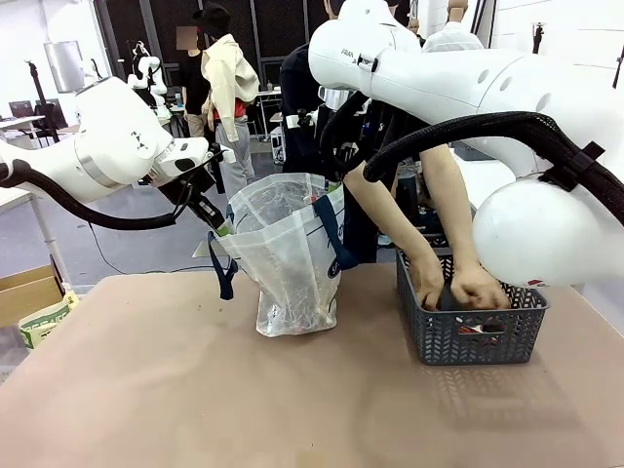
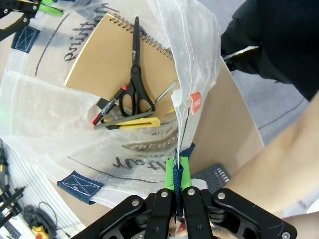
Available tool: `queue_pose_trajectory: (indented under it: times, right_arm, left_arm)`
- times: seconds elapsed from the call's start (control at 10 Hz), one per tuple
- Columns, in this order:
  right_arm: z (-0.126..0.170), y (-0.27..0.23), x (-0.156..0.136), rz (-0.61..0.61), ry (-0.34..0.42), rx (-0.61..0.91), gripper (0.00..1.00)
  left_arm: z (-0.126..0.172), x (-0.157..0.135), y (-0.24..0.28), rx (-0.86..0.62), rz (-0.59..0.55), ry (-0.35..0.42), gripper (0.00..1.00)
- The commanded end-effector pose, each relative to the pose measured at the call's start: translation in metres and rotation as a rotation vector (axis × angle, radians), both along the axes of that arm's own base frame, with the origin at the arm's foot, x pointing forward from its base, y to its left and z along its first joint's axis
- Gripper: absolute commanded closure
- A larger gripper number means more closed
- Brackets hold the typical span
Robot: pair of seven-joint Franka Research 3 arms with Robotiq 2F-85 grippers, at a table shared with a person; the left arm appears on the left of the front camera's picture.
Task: Transfer purchased items from the store into the shopping bag.
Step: Move the Reusable shopping bag to the right side of the table.
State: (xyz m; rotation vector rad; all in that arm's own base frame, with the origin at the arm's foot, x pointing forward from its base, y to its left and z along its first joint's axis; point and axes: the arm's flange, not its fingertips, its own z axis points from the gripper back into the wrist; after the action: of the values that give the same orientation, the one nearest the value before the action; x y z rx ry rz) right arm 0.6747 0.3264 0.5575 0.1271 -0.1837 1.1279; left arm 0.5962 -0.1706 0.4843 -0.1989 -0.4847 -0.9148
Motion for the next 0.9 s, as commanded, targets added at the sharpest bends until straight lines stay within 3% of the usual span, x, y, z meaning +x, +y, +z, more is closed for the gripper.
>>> queue_pose_trajectory:
  times: [0.0,0.8]
  right_arm:
    - [0.0011,0.0006,-0.0007,0.000,-0.005,-0.007,1.00]
    - [0.0011,0.0006,-0.0007,0.000,-0.005,-0.007,1.00]
  left_arm:
    - [0.0004,0.0008,0.0022,-0.001,0.007,-0.007,1.00]
    - [0.0004,0.0008,0.0022,-0.001,0.007,-0.007,1.00]
